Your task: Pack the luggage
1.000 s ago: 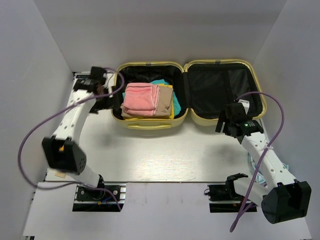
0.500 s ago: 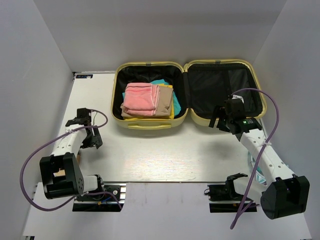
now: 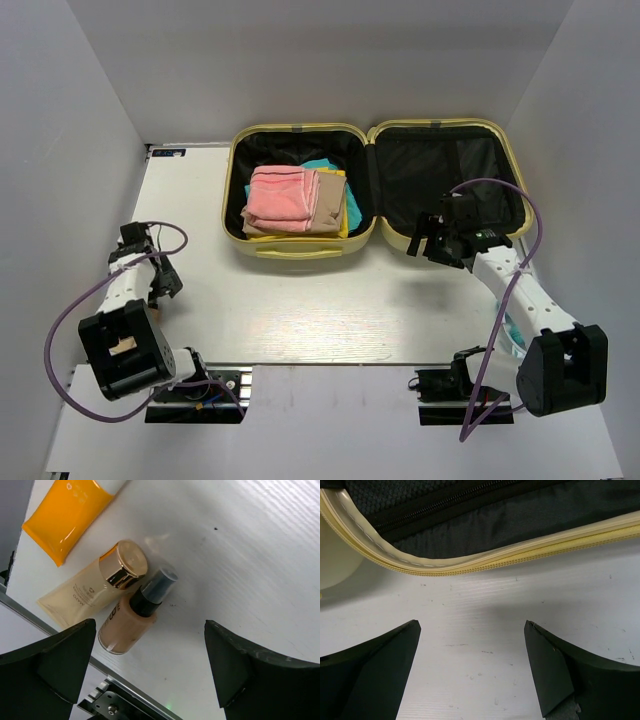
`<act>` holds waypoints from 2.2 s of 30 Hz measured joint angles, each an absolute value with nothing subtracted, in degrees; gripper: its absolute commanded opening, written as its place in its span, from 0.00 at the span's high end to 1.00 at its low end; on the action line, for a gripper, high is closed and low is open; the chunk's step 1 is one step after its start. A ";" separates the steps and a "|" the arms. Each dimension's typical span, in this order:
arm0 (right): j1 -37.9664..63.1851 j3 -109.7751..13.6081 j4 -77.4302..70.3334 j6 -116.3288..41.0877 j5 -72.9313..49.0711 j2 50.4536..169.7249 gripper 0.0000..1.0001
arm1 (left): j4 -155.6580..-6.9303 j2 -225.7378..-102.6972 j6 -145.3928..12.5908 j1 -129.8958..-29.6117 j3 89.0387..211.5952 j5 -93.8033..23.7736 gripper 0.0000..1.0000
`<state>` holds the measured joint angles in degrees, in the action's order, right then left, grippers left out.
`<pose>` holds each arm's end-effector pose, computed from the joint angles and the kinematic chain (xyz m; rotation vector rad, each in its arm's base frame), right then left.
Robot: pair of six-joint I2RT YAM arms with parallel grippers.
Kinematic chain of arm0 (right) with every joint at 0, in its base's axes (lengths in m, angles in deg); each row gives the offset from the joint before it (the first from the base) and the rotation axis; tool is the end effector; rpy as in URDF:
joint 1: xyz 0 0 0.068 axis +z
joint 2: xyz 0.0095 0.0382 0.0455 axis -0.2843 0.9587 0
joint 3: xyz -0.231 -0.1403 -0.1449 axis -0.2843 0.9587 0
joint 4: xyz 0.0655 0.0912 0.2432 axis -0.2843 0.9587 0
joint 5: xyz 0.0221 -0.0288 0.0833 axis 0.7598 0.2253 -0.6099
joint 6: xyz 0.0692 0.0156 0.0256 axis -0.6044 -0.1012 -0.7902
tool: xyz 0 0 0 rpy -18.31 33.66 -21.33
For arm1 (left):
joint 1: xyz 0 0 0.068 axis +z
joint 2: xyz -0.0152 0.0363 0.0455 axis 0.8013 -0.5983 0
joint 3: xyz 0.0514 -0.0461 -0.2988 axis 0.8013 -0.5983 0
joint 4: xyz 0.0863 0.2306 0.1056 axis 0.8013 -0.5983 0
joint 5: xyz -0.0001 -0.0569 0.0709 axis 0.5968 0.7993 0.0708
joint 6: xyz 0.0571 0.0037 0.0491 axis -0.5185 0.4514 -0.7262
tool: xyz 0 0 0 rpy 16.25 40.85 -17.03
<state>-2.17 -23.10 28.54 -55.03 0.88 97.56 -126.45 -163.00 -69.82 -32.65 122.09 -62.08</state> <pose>0.2494 0.0579 0.2653 0.2511 2.4449 0.1860 0.2033 0.0984 0.1976 -0.7734 2.7381 0.5133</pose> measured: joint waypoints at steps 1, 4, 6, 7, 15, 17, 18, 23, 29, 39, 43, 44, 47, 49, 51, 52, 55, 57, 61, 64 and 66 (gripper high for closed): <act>-2.15 -23.30 28.67 -55.08 0.84 97.65 0.10 | -126.45 -163.20 -69.69 -31.95 121.87 -61.95 0.00; -1.99 -23.76 28.67 -55.27 0.84 97.69 0.10 | -126.82 -164.51 -69.23 -30.73 121.57 -60.77 0.03; -1.86 -24.35 28.76 -55.47 0.84 97.89 0.10 | -126.82 -165.69 -68.81 -30.42 121.57 -59.81 0.08; -1.75 -24.83 28.76 -55.54 0.84 98.17 0.10 | -126.79 -166.68 -68.46 -30.36 121.57 -59.24 0.09; -1.38 -25.59 28.76 -55.91 1.30 99.14 0.10 | -128.48 -172.73 -63.00 -29.94 122.44 -56.34 0.39; -1.36 -25.59 28.76 -55.93 1.75 99.05 0.10 | -128.74 -173.10 -61.75 -30.05 122.51 -55.18 0.60; -1.34 -25.57 28.76 -55.91 2.04 98.85 0.10 | -128.78 -173.08 -60.99 -30.29 122.40 -54.57 0.67; -1.34 -24.96 28.39 -55.89 3.35 96.03 0.10 | -129.57 -171.27 -59.59 -32.46 121.02 -52.99 0.96; -1.34 -22.10 28.15 -55.84 5.47 89.74 0.10 | -132.70 -166.94 -58.10 -38.82 122.83 -47.64 1.00; -1.34 -18.47 28.02 -55.19 8.11 82.11 0.10 | -134.23 -172.53 -62.15 -57.81 159.84 -44.16 1.00; -1.38 -18.40 27.89 -54.58 9.21 82.18 0.10 | -135.60 -186.22 -65.97 -63.10 177.54 -44.73 1.00; -1.40 -18.40 27.82 -54.44 9.58 82.18 0.10 | -136.43 -190.35 -67.04 -63.87 182.07 -45.43 0.98; -1.40 -18.40 27.84 -54.05 10.78 82.20 0.10 | -140.19 -202.65 -69.60 -65.24 194.72 -48.20 0.88; -1.40 -18.40 27.87 -53.64 11.74 82.20 0.10 | -141.07 -209.80 -70.78 -65.61 201.39 -50.15 0.68; -1.40 -18.40 27.89 -53.13 12.75 82.20 0.10 | -141.48 -214.26 -71.50 -65.48 204.10 -51.18 0.01; -1.40 -18.40 27.91 -52.91 13.27 82.20 0.10 | -141.96 -215.26 -72.02 -65.29 204.05 -51.37 0.00; -1.40 -18.40 28.19 -52.67 14.26 82.24 0.10 | -141.50 -214.87 -72.57 -64.61 200.54 -51.70 0.00; -1.40 -18.40 28.50 -52.65 14.28 82.33 0.10 | -141.42 -212.95 -73.12 -64.22 198.04 -51.72 0.00; -1.40 -18.40 28.70 -52.65 13.47 82.39 0.10 | -142.51 -206.61 -74.06 -63.63 194.74 -53.54 0.00; -1.38 -18.40 28.70 -52.67 12.46 82.35 0.10 | -143.32 -196.12 -72.96 -62.73 185.39 -57.25 0.00; -1.38 -18.36 28.70 -52.72 11.70 82.26 0.10 | -144.78 -187.35 -70.93 -60.04 176.73 -59.11 0.00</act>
<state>-1.38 -18.36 28.70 -52.72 11.70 82.26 -144.78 -187.35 -70.93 -60.04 176.73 -59.11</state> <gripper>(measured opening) 0.904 0.995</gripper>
